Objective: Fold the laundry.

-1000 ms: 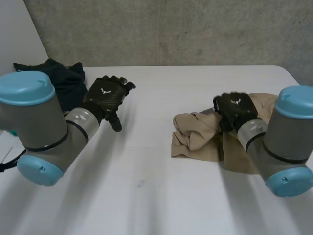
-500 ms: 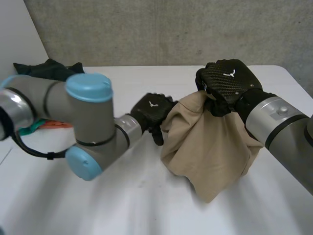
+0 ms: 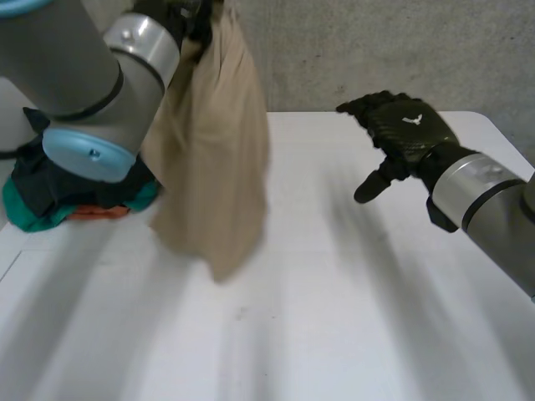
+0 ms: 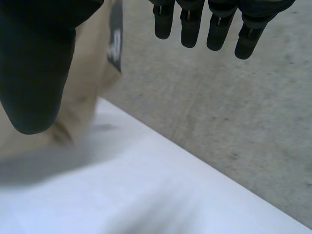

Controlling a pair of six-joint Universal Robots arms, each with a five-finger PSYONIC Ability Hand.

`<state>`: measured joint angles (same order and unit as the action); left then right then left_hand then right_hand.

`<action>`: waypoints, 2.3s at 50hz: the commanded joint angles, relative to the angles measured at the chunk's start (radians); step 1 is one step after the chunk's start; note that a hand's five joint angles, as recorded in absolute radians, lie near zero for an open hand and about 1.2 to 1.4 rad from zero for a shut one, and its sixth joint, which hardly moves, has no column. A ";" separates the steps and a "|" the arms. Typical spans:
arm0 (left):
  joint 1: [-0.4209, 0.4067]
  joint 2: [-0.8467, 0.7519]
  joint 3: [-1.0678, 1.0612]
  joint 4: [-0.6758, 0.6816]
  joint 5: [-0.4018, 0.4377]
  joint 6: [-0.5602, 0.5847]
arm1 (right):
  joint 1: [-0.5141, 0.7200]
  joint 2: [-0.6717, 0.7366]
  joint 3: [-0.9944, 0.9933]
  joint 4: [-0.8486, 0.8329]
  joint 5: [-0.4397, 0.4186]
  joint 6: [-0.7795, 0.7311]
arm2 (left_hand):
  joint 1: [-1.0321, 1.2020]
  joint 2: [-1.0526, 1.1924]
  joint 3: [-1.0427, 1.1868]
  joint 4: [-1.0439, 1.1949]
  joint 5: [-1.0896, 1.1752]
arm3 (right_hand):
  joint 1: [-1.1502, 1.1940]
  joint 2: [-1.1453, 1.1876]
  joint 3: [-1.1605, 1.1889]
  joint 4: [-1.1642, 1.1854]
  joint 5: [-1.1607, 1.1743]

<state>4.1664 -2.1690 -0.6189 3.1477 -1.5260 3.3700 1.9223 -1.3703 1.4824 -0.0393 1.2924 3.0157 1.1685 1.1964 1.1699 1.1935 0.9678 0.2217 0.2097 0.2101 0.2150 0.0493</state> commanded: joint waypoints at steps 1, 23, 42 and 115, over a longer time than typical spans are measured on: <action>-0.107 -0.074 0.111 -0.008 0.131 -0.055 | -0.055 0.010 0.007 -0.014 0.030 -0.006 | 0.228 0.200 0.226 0.203 0.254 | -0.047 -0.035 -0.036 -0.040 -0.049; -0.160 -0.063 -0.479 0.009 0.212 0.207 | -0.155 0.120 0.098 -0.057 -0.057 -0.286 | -0.994 -1.022 -0.995 -1.019 -0.968 | -0.047 -0.035 -0.036 -0.040 -0.049; -0.003 0.146 -0.713 -0.045 -0.031 0.353 | 0.076 0.028 0.226 0.151 0.042 -0.361 | -0.994 -1.022 -0.995 -1.019 -0.968 | -0.047 -0.035 -0.036 -0.040 -0.049; 0.009 -0.293 0.050 -0.258 -0.157 0.035 | 0.190 0.608 -0.573 -0.347 0.433 -0.259 | -0.994 -1.022 -0.995 -1.019 -0.968 | -0.047 -0.035 -0.036 -0.040 -0.049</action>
<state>4.1781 -2.4587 -0.6627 2.9507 -1.5788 3.4065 2.0831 -0.8094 0.9429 -0.2741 1.6633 2.8589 0.3647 0.4639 0.4661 0.4608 0.2800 0.3433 0.3519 0.3778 0.3868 0.2029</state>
